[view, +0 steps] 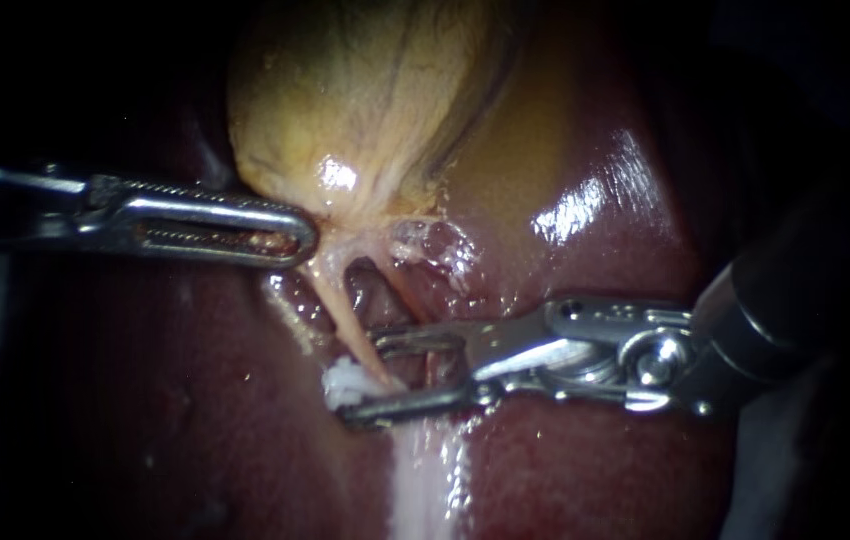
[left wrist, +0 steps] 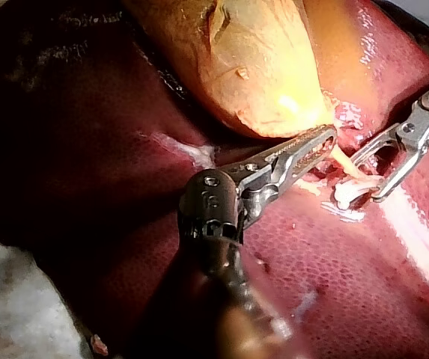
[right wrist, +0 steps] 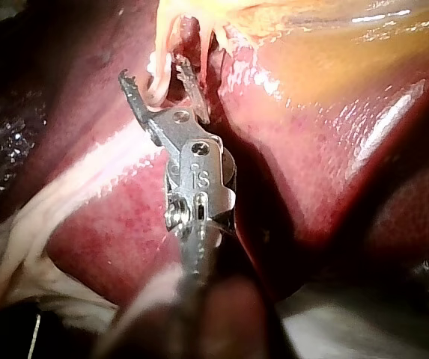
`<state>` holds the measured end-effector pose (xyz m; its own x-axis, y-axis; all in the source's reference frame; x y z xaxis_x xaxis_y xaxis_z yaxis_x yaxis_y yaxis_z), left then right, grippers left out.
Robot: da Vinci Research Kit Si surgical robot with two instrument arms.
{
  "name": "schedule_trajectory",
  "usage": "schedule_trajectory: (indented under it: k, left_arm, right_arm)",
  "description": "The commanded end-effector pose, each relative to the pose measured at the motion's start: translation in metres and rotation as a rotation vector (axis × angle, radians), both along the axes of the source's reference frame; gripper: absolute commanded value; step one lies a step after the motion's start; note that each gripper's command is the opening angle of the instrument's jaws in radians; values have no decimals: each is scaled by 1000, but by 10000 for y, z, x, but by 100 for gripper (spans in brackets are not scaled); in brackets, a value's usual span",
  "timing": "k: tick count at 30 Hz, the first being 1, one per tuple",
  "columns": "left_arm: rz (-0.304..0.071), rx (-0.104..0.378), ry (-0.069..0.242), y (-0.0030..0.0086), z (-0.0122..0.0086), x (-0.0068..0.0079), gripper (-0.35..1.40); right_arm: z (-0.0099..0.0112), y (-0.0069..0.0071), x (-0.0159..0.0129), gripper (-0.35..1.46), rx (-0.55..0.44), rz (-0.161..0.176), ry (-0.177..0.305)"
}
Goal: Going back second clip left tube
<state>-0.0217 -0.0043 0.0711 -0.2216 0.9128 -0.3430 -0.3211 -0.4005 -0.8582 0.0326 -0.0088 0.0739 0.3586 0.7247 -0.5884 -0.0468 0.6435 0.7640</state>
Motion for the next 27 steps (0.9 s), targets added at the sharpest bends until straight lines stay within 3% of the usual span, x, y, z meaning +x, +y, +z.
schedule_trajectory:
  k: [1,17,27]
  left_arm:
    - [0,0,0,0,0,0,-35]
    - [0,0,0,0,0,-1,-35]
    - [-1,-1,1,0,3,-3,-35]
  right_arm:
    - [-4,3,-6,50,-8,-4,4]
    - [-50,47,-82,50,-101,-33,37]
    - [-57,55,-101,50,-171,-59,60]
